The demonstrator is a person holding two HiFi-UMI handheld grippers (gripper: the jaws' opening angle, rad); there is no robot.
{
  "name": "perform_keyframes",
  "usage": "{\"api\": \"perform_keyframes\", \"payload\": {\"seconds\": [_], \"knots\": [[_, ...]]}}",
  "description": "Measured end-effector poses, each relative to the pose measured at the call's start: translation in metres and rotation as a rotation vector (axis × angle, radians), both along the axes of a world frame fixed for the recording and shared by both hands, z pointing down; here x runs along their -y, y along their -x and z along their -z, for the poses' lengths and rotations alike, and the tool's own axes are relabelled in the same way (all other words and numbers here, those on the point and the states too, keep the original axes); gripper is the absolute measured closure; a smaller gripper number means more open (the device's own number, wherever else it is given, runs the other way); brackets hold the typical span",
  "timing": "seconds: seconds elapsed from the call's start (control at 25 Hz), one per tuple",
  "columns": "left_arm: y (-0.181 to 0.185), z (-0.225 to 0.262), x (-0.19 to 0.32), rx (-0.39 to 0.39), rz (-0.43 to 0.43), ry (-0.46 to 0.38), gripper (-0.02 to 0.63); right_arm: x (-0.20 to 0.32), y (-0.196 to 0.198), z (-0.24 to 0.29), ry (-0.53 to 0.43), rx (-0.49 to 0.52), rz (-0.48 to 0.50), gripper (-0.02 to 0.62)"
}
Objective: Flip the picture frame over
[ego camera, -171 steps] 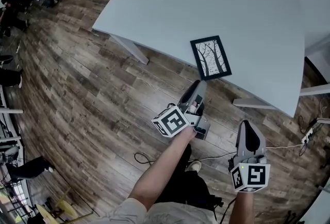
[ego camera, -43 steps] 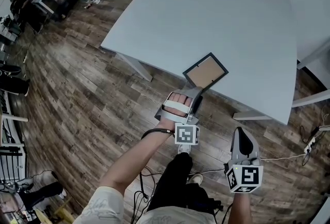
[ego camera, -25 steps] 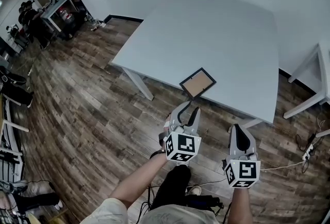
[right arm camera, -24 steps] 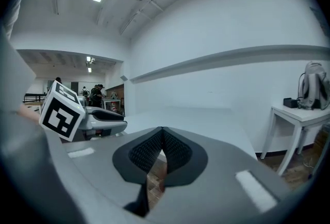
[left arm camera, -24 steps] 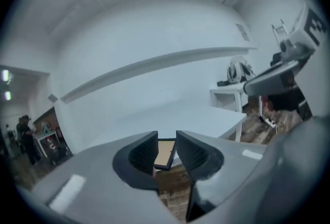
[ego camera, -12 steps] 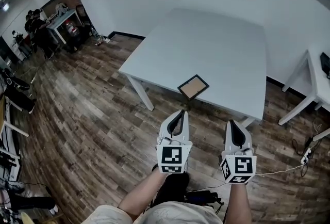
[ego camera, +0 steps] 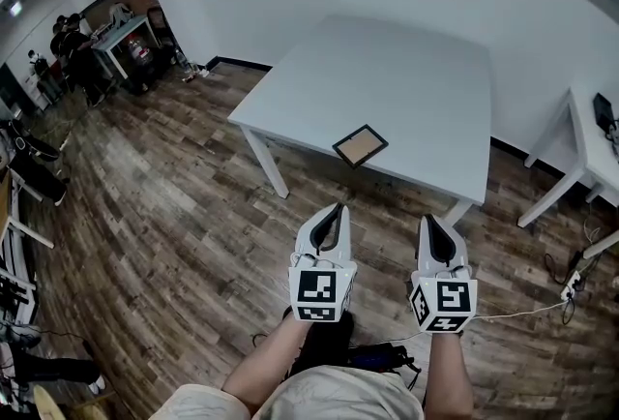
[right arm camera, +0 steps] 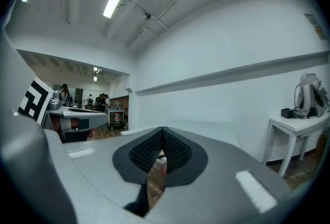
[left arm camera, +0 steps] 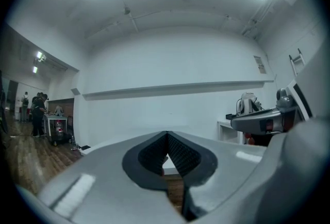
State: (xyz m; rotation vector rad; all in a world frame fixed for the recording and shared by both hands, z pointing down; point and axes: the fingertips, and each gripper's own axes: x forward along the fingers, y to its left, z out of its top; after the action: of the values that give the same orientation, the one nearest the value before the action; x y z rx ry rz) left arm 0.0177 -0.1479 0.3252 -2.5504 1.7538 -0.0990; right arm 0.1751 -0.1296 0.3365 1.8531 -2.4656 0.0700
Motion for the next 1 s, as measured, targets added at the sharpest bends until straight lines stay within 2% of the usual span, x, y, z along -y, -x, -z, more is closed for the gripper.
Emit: {"api": "perform_keyframes", "payload": {"seconds": [1.0], "knots": [[-0.003,0.0,-0.012,-0.003,0.0,-0.027,0.606,-0.005,-0.007,0.001,-0.011,-0.01,-0.004,0.575]]}}
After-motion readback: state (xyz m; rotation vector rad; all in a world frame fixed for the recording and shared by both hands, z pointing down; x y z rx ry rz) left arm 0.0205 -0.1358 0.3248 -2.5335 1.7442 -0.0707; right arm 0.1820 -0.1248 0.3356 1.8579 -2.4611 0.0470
